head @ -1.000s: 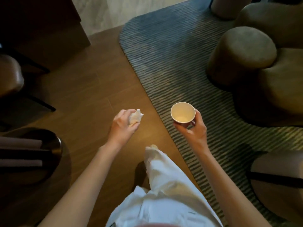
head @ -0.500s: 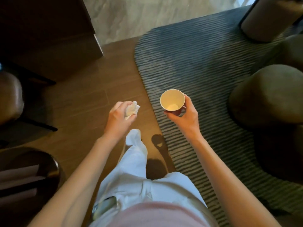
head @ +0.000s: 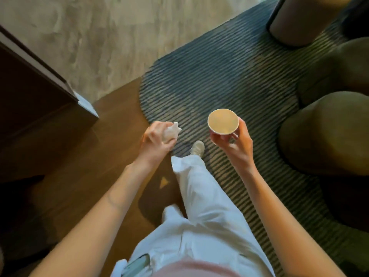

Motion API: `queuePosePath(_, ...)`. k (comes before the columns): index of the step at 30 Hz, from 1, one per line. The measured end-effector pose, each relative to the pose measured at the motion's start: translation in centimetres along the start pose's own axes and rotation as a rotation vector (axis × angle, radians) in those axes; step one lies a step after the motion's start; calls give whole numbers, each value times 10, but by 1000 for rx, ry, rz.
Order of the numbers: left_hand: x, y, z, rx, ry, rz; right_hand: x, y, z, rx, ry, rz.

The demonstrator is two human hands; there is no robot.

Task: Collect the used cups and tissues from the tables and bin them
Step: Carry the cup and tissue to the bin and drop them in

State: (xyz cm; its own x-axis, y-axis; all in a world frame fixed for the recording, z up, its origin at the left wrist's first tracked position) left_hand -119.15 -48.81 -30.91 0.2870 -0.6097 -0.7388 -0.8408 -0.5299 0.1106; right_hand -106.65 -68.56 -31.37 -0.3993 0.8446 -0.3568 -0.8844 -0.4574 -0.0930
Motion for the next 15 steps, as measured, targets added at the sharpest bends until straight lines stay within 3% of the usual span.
queuePosePath(15,2,-483,-119,103,-23,44,-34,-461,-44,165,-28,-82)
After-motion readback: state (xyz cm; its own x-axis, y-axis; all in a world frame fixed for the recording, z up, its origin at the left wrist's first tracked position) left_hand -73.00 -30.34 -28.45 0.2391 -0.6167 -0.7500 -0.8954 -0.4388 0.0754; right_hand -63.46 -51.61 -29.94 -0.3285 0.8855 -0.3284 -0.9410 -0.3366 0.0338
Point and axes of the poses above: each hand's wrist, its own y-axis away from the middle knuckle, its own x-axis out of the palm, z = x × y, the point moved 8 cm from there along -y, towards the middle knuckle, and after that the axes turned 2 degrees about -x, right-handed, at the moved point
